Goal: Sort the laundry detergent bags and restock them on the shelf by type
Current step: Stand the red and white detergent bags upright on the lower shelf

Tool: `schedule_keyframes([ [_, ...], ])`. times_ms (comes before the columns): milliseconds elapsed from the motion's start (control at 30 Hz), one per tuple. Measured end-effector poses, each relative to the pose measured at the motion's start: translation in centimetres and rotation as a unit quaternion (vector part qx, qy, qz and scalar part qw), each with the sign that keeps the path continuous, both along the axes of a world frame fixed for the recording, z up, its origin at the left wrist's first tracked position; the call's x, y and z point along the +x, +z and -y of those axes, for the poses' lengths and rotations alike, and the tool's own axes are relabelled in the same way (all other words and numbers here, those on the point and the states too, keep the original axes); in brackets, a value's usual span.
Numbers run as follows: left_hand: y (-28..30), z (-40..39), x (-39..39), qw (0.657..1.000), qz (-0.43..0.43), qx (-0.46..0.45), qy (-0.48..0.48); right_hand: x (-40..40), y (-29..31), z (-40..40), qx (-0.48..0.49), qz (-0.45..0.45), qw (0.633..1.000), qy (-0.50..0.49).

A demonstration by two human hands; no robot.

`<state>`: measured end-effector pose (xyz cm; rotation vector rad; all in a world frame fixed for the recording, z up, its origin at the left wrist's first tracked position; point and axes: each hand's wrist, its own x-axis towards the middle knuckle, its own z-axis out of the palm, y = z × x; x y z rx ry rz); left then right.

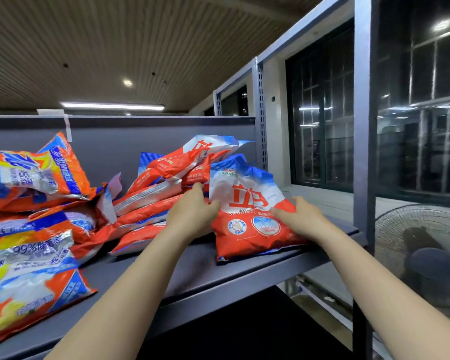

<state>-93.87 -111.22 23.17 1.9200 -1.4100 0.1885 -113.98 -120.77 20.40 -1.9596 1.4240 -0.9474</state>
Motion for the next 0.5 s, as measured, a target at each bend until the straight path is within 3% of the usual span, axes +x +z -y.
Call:
schedule_keyframes([
  [200,3.7,2.3,0.9,0.988,0.036,-0.125,0.087,0.8,-1.0,4.7,0.102,0.234,0.967,0.010],
  [300,5.6,3.4,1.1,0.983,0.044,-0.125,0.128,-0.5,-0.7,5.8,-0.021,0.215,0.974,-0.063],
  [400,6.2,4.4,2.0,0.978,0.050,-0.102,0.176,-2.3,0.2,5.5,-0.148,0.219,0.958,-0.112],
  [500,5.8,5.9,3.6,0.980,0.009,-0.055,0.193,-2.7,-0.3,5.5,-0.162,0.245,0.950,-0.104],
])
